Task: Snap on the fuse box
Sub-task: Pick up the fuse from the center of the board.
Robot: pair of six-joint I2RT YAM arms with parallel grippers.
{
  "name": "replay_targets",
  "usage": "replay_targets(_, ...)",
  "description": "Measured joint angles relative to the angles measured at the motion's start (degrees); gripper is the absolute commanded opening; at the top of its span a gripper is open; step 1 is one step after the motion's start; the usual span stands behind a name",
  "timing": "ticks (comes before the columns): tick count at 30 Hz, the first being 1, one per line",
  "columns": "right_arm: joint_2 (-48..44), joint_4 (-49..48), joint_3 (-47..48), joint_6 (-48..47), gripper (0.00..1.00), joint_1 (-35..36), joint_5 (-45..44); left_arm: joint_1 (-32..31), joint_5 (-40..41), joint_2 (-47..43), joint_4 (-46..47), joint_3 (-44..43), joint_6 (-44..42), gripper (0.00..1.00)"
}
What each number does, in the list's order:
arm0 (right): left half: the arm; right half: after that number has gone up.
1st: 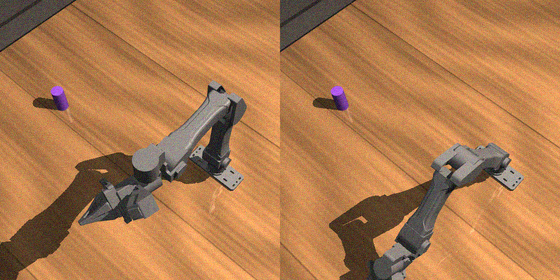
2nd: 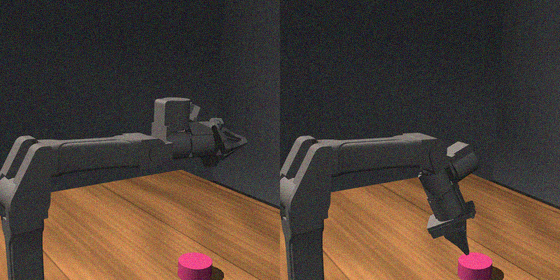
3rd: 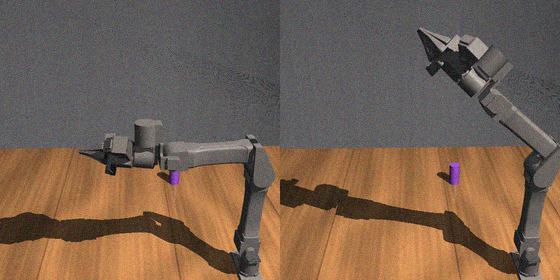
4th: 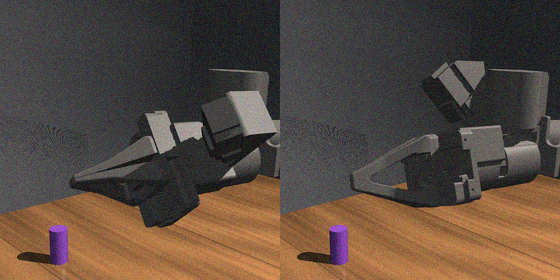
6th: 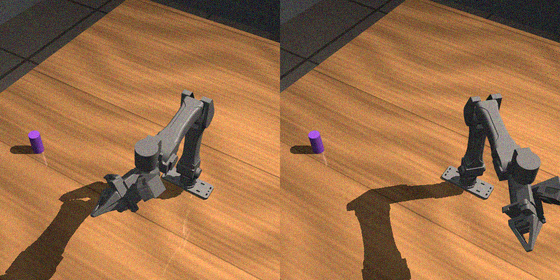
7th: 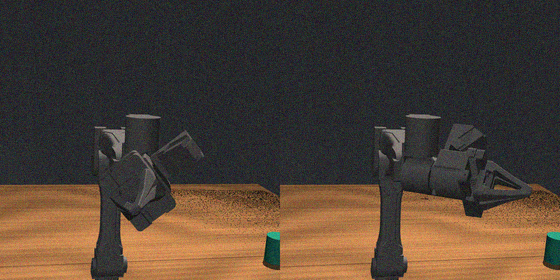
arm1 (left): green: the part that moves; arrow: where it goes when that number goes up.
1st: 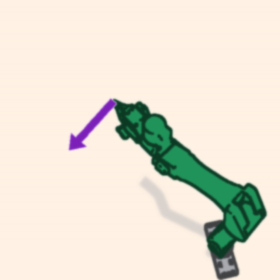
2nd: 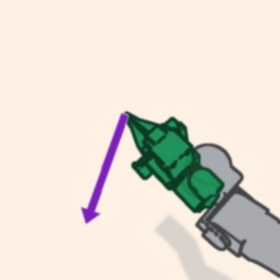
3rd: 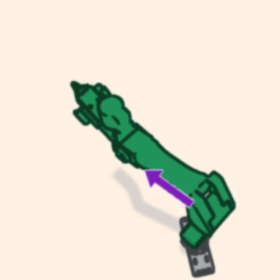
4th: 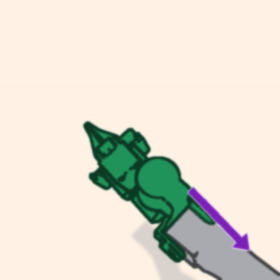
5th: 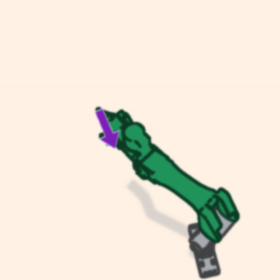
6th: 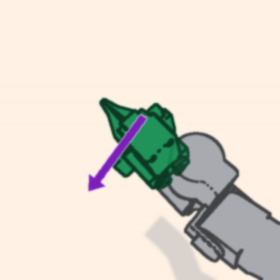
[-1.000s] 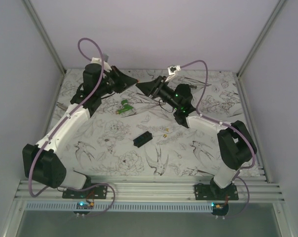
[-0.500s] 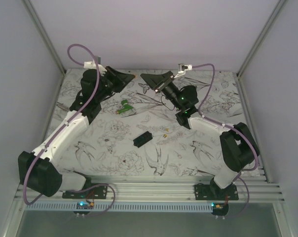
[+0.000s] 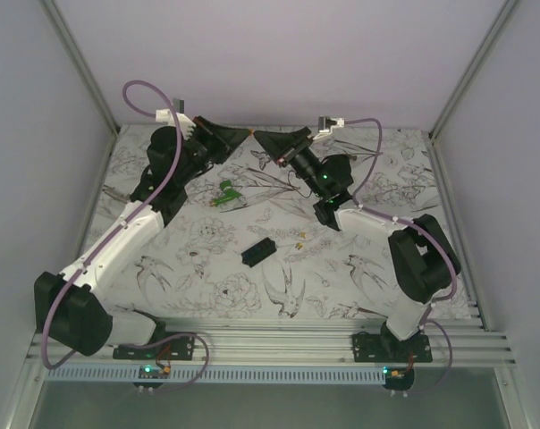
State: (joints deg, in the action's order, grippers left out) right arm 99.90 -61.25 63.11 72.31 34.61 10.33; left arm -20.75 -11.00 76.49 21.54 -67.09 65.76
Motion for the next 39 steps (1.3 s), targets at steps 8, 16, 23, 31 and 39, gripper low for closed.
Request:
replay_targets(8, 2.49, -3.52, 1.90, 3.69, 0.33, 0.00, 0.22, -0.28, -1.16, 0.72, 1.44, 0.02, 1.29, 0.00)
replay_targets(16, 2.62, -4.63, 2.67, 5.11, 0.24, 0.00, 0.72, -0.31, -1.57, 0.76, 2.38, 0.46, 2.19, 0.00)
replay_targets(23, 3.23, -5.31, 2.71, 6.38, 0.22, -0.09, 1.38, -0.31, -1.75, 0.87, 2.69, 0.52, 2.36, 0.00)
replay_targets(31, 3.58, -5.42, 2.71, 7.34, 0.04, -0.48, 2.14, -0.31, -1.97, 1.25, 4.13, 1.16, 2.67, 0.00)
replay_targets(39, 3.67, -3.91, 2.71, 7.34, 0.00, -0.92, 3.96, 0.00, -2.03, 1.09, 6.58, 3.65, 2.75, 0.16)
